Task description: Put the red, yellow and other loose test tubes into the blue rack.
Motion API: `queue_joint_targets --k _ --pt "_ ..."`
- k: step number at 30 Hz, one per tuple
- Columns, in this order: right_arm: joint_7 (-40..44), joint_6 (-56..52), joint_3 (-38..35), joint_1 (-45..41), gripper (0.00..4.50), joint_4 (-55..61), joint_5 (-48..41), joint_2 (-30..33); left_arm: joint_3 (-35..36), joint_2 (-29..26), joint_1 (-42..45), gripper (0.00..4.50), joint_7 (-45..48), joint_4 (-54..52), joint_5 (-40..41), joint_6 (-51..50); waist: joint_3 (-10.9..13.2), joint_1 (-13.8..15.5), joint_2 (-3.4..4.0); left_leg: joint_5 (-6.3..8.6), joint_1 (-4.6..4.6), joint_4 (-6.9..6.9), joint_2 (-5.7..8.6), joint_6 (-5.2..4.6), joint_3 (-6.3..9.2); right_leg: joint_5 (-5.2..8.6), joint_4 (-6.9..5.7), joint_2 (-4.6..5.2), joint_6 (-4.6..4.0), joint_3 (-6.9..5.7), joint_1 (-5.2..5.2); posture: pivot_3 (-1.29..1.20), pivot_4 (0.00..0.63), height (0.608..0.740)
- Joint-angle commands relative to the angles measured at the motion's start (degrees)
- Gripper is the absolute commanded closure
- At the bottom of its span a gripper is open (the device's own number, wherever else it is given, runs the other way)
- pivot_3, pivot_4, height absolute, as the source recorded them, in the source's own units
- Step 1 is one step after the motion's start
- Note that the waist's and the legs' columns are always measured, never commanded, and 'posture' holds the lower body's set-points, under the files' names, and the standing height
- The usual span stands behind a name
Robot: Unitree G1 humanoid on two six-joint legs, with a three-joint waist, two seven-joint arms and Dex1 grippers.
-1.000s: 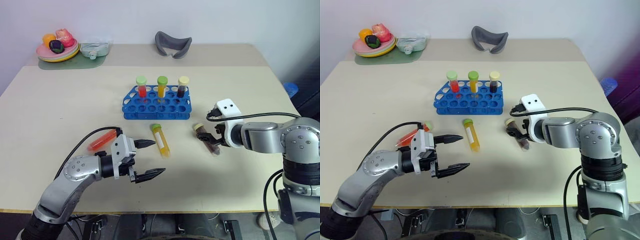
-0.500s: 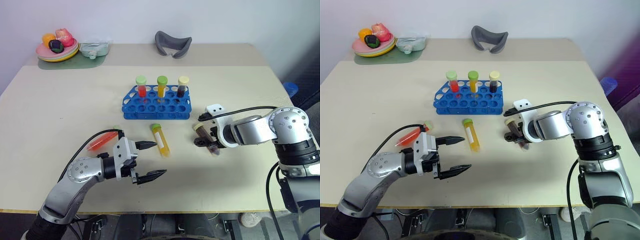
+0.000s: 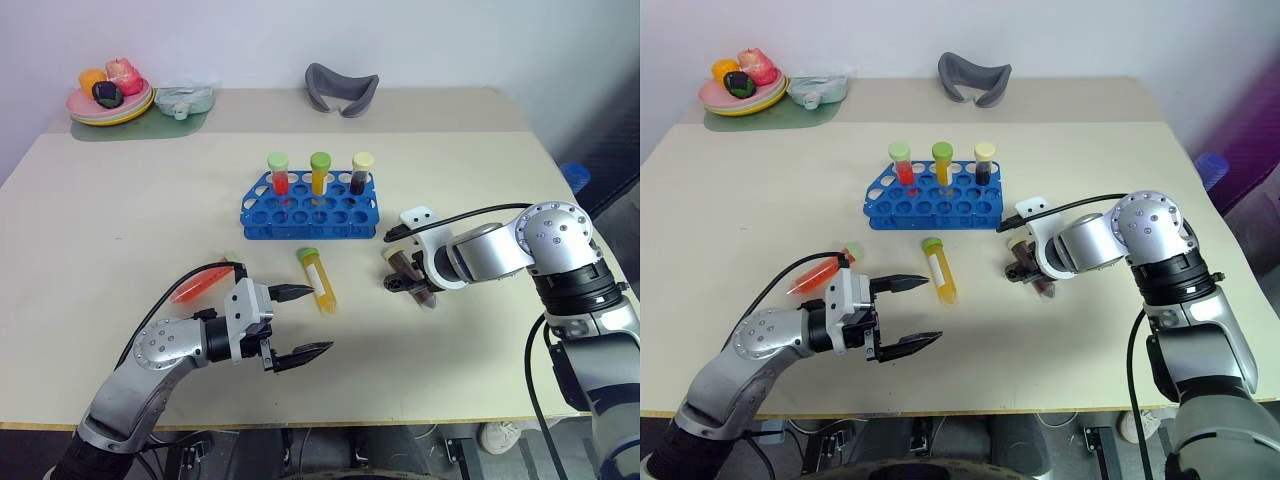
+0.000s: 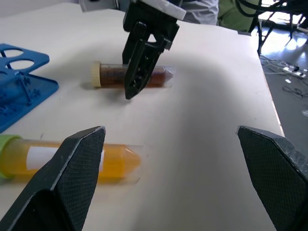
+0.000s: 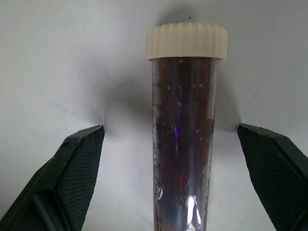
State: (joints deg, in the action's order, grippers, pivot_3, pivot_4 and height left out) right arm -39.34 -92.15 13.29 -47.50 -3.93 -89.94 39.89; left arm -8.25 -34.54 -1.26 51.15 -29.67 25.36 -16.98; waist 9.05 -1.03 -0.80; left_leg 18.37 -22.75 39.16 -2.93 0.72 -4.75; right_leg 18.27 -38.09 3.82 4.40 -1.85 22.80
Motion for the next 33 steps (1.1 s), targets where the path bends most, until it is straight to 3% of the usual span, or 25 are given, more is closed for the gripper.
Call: queue_joint_targets --k 1,2,4,7,18,22,29,33 --pt "0.86 -0.35 1.59 -0.48 0.04 -1.9 2.95 -0.54 -0.06 0.25 0.21 0.0 0.38 -0.69 -0.18 1.25 -0.01 0.0 -0.02 0.0 0.02 0.0 0.0 0.0 0.0 0.0 0.0 0.0 0.0 0.0 -0.02 0.0 0.15 0.735" --pt "1.18 -0.35 1.65 -0.6 0.04 -2.01 3.29 -0.6 -0.07 0.24 0.23 0.0 0.38 -0.65 -0.19 1.27 -0.01 0.0 -0.02 0.0 0.04 0.0 0.0 0.0 0.0 0.0 0.0 0.0 0.0 0.0 -0.04 0.0 0.15 0.735" --pt "2.48 -0.35 2.0 -1.34 0.55 -2.34 4.29 -0.68 -0.07 0.24 0.16 0.0 0.4 -0.56 -0.24 1.36 -0.02 0.01 -0.02 0.0 0.07 0.0 0.0 0.0 0.0 0.0 0.0 0.01 0.0 0.0 -0.05 0.0 0.15 0.735" --pt "4.18 -0.35 2.4 -2.17 1.81 -2.47 5.44 -0.65 -0.05 0.3 -0.14 0.0 0.34 -0.57 -0.31 1.49 -0.01 -0.1 -0.01 0.01 0.07 0.0 0.0 -0.01 0.0 0.0 0.0 0.01 0.0 0.0 -0.05 0.0 0.15 0.735" --pt "8.54 -0.35 3.1 -2.62 1.81 -2.12 9.28 -0.7 -0.04 0.61 -0.37 0.0 -0.36 -1.45 -0.31 0.82 -0.02 -0.16 -0.01 0.01 0.07 -0.03 -0.03 -0.02 0.0 0.0 0.01 0.02 -0.01 0.0 -0.03 0.0 0.15 0.735" --pt "9.25 -0.35 2.83 -2.8 3.46 -1.57 10.37 -1.04 0.18 0.47 -0.3 0.0 -0.57 -1.65 -0.13 0.46 -0.02 -0.11 -0.01 0.01 0.07 -0.03 -0.02 -0.02 0.0 0.0 0.01 0.02 -0.01 0.0 -0.03 0.0 0.15 0.735" --pt "10.76 -0.35 2.32 -3.45 3.46 0.86 10.9 -0.93 0.75 0.31 0.09 0.0 -0.89 -1.66 0.14 -0.19 0.0 -0.17 0.01 0.01 0.06 -0.04 -0.02 -0.02 0.0 0.0 0.01 0.03 -0.02 0.0 -0.01 0.0 0.15 0.735" --pt "17.25 -0.35 1.26 -4.33 3.46 9.4 10.95 -0.31 3.05 0.29 -0.47 0.0 -2.33 -1.05 0.47 -0.41 0.07 -0.06 0.14 0.01 -0.25 -0.04 -0.02 -0.02 0.0 0.0 -0.01 0.03 -0.01 0.0 0.3 0.0 0.15 0.735"
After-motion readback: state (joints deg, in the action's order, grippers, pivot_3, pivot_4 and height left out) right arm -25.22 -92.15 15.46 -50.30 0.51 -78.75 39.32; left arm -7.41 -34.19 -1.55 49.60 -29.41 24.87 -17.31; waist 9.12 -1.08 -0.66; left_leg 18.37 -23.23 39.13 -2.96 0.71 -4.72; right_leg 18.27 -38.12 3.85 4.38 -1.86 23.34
